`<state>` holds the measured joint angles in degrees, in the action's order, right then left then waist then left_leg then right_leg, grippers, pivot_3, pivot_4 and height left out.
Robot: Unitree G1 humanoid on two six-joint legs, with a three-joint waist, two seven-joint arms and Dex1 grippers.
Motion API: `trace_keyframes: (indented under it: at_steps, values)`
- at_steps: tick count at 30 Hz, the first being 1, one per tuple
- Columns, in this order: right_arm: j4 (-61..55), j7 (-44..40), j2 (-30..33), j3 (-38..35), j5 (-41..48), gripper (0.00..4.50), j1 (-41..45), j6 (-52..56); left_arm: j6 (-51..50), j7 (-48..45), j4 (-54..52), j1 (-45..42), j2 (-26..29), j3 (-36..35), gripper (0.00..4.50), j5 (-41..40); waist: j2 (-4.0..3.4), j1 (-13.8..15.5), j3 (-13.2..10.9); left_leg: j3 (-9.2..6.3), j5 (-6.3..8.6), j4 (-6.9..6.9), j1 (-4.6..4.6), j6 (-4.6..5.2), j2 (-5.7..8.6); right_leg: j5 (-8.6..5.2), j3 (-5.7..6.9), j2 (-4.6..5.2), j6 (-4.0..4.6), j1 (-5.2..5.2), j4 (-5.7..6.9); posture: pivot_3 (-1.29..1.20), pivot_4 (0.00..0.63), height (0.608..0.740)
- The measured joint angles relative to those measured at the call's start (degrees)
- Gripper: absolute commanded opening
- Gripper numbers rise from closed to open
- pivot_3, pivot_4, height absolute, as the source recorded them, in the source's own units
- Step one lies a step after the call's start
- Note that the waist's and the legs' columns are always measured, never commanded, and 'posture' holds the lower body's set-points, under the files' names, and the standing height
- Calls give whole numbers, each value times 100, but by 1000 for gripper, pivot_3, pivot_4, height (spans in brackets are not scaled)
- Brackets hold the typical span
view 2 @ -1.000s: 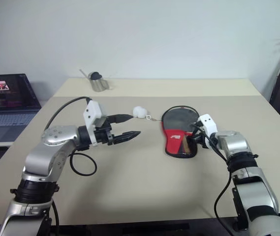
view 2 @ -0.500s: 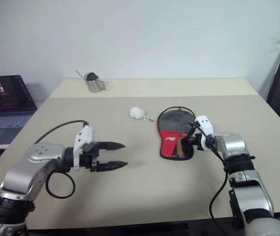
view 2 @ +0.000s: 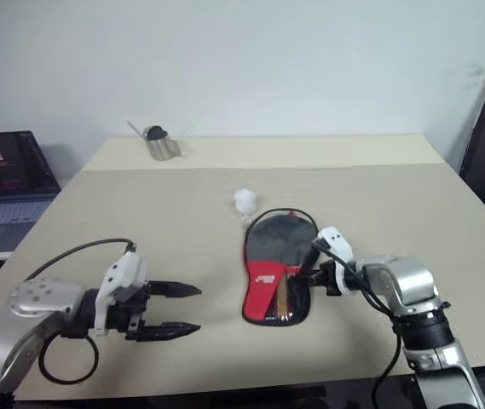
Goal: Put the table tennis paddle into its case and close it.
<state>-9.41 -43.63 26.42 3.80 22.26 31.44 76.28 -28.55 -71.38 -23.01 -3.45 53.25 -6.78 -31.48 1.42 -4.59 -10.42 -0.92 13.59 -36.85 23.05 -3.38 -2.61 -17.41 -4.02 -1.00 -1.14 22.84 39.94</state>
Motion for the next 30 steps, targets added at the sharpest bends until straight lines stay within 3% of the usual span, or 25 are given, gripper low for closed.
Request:
trace_keyframes:
  at_steps: [13, 30]
  values:
    - [-1419, 278, 629, -497, 829, 17, -1037, 954, -8, -81, -220, 176, 104, -6, 3518, -232, 2, 47, -1, 12, 0, 0, 0, 0, 2, -17, 1, -1, -27, -3, -4, 0, 150, 740]
    - [-1728, 359, 1215, -249, 1254, 17, -1334, 599, -6, -147, -349, 291, 104, 19, 3518, -253, 3, 135, -1, 12, 1, 1, 0, -1, 2, -20, 3, -1, -29, -4, -10, 0, 150, 740]
